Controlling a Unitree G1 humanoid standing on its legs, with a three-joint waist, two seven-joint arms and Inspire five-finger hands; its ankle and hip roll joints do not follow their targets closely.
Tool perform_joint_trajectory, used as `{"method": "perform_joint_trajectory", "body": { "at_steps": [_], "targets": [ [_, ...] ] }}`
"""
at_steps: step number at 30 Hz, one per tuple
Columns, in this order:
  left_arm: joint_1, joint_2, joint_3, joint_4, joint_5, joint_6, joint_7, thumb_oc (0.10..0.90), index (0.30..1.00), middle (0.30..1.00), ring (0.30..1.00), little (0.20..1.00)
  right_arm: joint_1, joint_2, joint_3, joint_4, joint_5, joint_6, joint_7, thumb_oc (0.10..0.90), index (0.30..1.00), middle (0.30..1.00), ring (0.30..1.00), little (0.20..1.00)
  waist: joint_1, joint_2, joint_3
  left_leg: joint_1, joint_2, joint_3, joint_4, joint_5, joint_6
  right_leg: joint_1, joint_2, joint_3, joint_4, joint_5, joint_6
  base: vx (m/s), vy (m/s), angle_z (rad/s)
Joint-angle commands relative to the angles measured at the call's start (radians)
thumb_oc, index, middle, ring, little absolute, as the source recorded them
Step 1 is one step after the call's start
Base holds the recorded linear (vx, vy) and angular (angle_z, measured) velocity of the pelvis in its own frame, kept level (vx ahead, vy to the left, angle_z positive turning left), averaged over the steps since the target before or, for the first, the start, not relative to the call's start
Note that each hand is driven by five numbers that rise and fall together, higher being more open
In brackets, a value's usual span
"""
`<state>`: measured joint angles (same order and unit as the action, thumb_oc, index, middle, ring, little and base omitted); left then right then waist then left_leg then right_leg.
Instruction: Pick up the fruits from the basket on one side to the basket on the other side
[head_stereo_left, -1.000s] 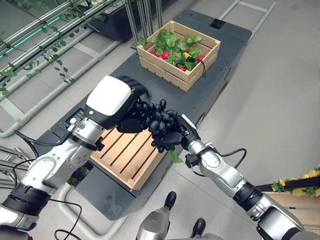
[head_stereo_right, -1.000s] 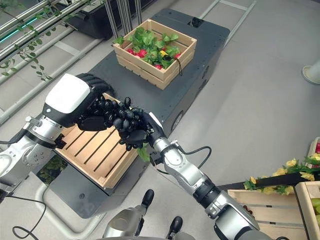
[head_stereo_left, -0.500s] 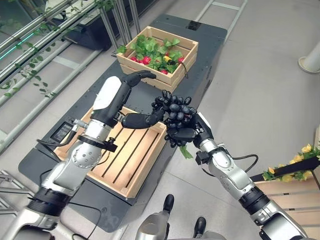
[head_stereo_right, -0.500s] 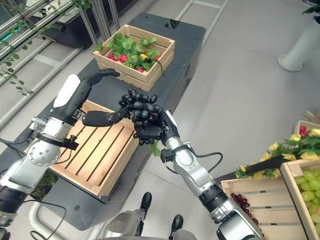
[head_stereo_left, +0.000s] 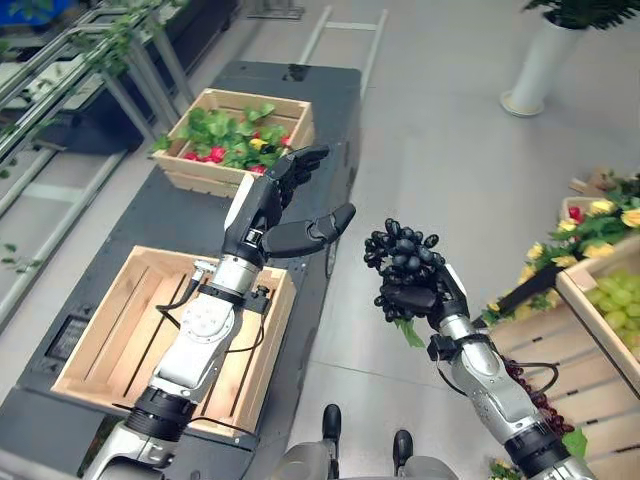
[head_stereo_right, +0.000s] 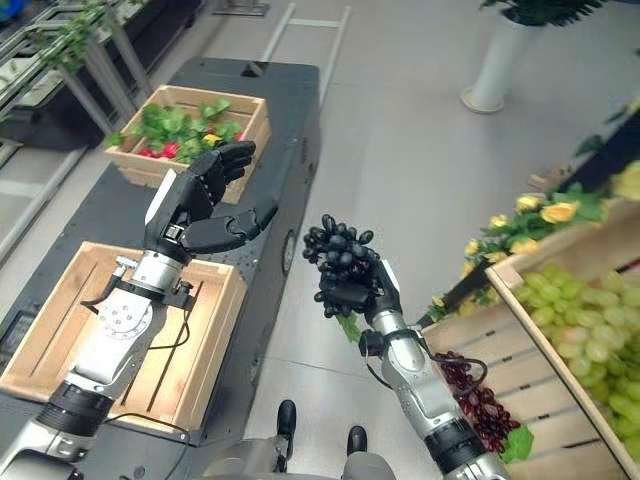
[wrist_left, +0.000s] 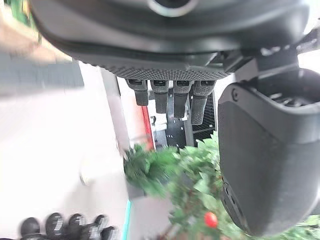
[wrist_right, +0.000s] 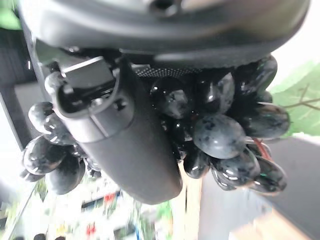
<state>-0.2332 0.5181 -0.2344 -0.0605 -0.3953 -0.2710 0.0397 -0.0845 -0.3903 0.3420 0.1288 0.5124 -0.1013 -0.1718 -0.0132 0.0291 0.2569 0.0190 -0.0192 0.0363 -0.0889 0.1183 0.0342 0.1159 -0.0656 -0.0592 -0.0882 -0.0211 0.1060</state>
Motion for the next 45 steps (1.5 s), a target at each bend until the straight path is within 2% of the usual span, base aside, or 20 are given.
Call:
{"method": "perform_joint_trajectory", "body": {
  "at_steps": [1,5,11,13,14,15,16,19,21,23,24,27,32,38,40,45],
  "targets": [
    [-0.029,-0.034,-0.021,0.011,-0.048,-0.144,-0.007,0.800,0.900,0.900,0.900,0.900,-0.026,0.023,-0.011,-0.122,-0.066,-0.190,0.007,0.400,0.300,0.300,0.300,0.300,-0.008,-0.023,-0.160,0.051,-0.050,0.008,0.002,-0.149,0.013,-0.074,0.050,0.004,0.009,0.052,-0.026,-0.02,-0.038,-0.26],
    [-0.048,-0.056,-0.037,0.040,-0.099,-0.169,0.025,0.800,0.900,0.900,0.900,0.900,-0.040,0.010,-0.018,-0.103,-0.064,-0.203,-0.012,0.400,0.300,0.300,0.300,0.300,-0.034,-0.020,-0.115,0.025,-0.046,0.039,0.017,-0.154,0.017,-0.114,0.062,0.028,0.031,0.048,-0.030,-0.10,-0.033,-0.36],
    [-0.145,-0.099,-0.062,0.101,-0.065,-0.287,0.142,0.800,0.900,0.900,0.900,0.900,-0.115,-0.021,-0.039,-0.063,-0.047,-0.239,0.023,0.400,0.300,0.300,0.300,0.300,-0.081,-0.007,0.014,-0.083,-0.049,0.080,0.096,-0.155,0.012,-0.225,0.079,0.058,0.114,0.035,-0.044,-0.18,-0.010,-0.27],
    [-0.156,-0.112,-0.063,0.100,-0.052,-0.304,0.162,0.800,0.900,0.900,0.900,0.900,-0.123,-0.019,-0.043,-0.054,-0.050,-0.251,0.025,0.400,0.300,0.300,0.300,0.300,-0.084,-0.004,0.043,-0.106,-0.052,0.080,0.117,-0.154,0.010,-0.245,0.082,0.059,0.138,0.032,-0.048,-0.14,-0.024,-0.26],
    [-0.164,-0.124,-0.066,0.095,-0.038,-0.325,0.182,0.800,0.900,0.900,0.900,0.900,-0.128,-0.019,-0.046,-0.051,-0.052,-0.264,0.034,0.400,0.300,0.300,0.300,0.300,-0.088,-0.003,0.075,-0.136,-0.055,0.081,0.153,-0.156,0.008,-0.274,0.085,0.060,0.171,0.026,-0.052,-0.08,-0.020,-0.18],
    [-0.164,-0.124,-0.067,0.095,-0.038,-0.325,0.182,0.800,0.900,0.900,0.900,0.900,-0.128,-0.019,-0.046,-0.051,-0.052,-0.264,0.034,0.400,0.300,0.300,0.300,0.300,-0.088,-0.003,0.075,-0.138,-0.055,0.081,0.155,-0.156,0.008,-0.276,0.085,0.060,0.173,0.025,-0.052,-0.20,-0.049,-0.23],
    [-0.184,-0.131,-0.072,0.097,-0.030,-0.351,0.199,0.800,0.900,0.900,0.900,0.900,-0.142,-0.022,-0.045,-0.053,-0.055,-0.277,0.023,0.400,0.300,0.300,0.300,0.300,-0.093,-0.006,0.123,-0.196,-0.056,0.086,0.227,-0.165,0.004,-0.329,0.087,0.055,0.232,0.016,-0.060,-0.16,-0.043,-0.17],
    [-0.212,-0.144,-0.083,0.104,-0.020,-0.381,0.220,0.800,0.900,0.900,0.900,0.900,-0.166,-0.014,-0.042,-0.055,-0.069,-0.289,0.006,0.400,0.300,0.300,0.300,0.300,-0.096,-0.012,0.177,-0.283,-0.055,0.091,0.321,-0.176,-0.003,-0.409,0.090,0.044,0.314,0.003,-0.069,-0.16,-0.042,-0.07],
    [-0.219,-0.146,-0.086,0.106,-0.012,-0.384,0.231,0.800,0.900,0.900,0.900,0.900,-0.172,-0.012,-0.043,-0.057,-0.070,-0.288,0.001,0.400,0.300,0.300,0.300,0.300,-0.096,-0.012,0.185,-0.303,-0.054,0.089,0.339,-0.178,-0.005,-0.430,0.092,0.041,0.336,-0.003,-0.071,-0.08,-0.022,-0.03],
    [-0.253,-0.162,-0.097,0.130,-0.012,-0.427,0.250,0.800,0.900,0.900,0.900,0.900,-0.202,-0.002,-0.040,-0.053,-0.084,-0.298,-0.017,0.400,0.300,0.300,0.300,0.300,-0.099,-0.016,0.227,-0.358,-0.048,0.089,0.393,-0.186,-0.011,-0.484,0.089,0.028,0.398,-0.021,-0.078,-0.09,-0.016,0.01],
    [-0.263,-0.169,-0.097,0.127,-0.010,-0.425,0.248,0.800,0.900,0.900,0.900,0.900,-0.208,0.001,-0.041,-0.050,-0.089,-0.303,-0.019,0.400,0.300,0.300,0.300,0.300,-0.099,-0.017,0.237,-0.370,-0.047,0.091,0.409,-0.191,-0.010,-0.497,0.089,0.023,0.415,-0.027,-0.080,-0.08,-0.012,0.01],
    [-0.294,-0.182,-0.105,0.127,0.018,-0.420,0.270,0.800,0.900,0.900,0.900,0.900,-0.228,0.010,-0.043,-0.039,-0.099,-0.311,-0.026,0.400,0.300,0.300,0.300,0.300,-0.100,-0.020,0.261,-0.417,-0.050,0.088,0.450,-0.198,-0.012,-0.540,0.088,0.020,0.462,-0.037,-0.083,-0.05,-0.011,0.03],
    [-0.301,-0.202,-0.108,0.143,0.025,-0.425,0.237,0.800,0.900,0.900,0.900,0.900,-0.236,0.025,-0.048,-0.011,-0.112,-0.320,-0.038,0.400,0.300,0.300,0.300,0.300,-0.093,-0.025,0.263,-0.500,-0.052,0.074,0.509,-0.212,-0.019,-0.608,0.081,0.013,0.517,-0.057,-0.085,0.03,-0.024,0.02],
    [-0.313,-0.205,-0.116,0.143,-0.011,-0.430,0.206,0.800,0.900,0.900,0.900,0.900,-0.248,0.039,-0.043,0.010,-0.112,-0.330,-0.064,0.400,0.300,0.300,0.300,0.300,-0.088,-0.026,0.263,-0.557,-0.050,0.083,0.551,-0.227,-0.017,-0.657,0.088,0.012,0.562,-0.079,-0.094,0.03,-0.027,0.00],
    [-0.312,-0.210,-0.122,0.133,0.015,-0.426,0.207,0.800,0.900,0.900,0.900,0.900,-0.243,0.043,-0.043,0.010,-0.108,-0.324,-0.069,0.400,0.300,0.300,0.300,0.300,-0.089,-0.027,0.263,-0.583,-0.048,0.084,0.579,-0.237,-0.020,-0.676,0.087,0.007,0.584,-0.086,-0.097,0.10,-0.055,0.04],
    [-0.293,-0.215,-0.123,0.109,0.006,-0.425,0.199,0.800,0.900,0.900,0.900,0.900,-0.232,0.055,-0.054,0.030,-0.074,-0.330,-0.052,0.400,0.300,0.300,0.300,0.300,-0.085,-0.028,0.263,-0.604,-0.044,0.083,0.598,-0.244,-0.021,-0.686,0.086,0.003,0.594,-0.094,-0.100,0.08,-0.047,0.08]
  ]
}}
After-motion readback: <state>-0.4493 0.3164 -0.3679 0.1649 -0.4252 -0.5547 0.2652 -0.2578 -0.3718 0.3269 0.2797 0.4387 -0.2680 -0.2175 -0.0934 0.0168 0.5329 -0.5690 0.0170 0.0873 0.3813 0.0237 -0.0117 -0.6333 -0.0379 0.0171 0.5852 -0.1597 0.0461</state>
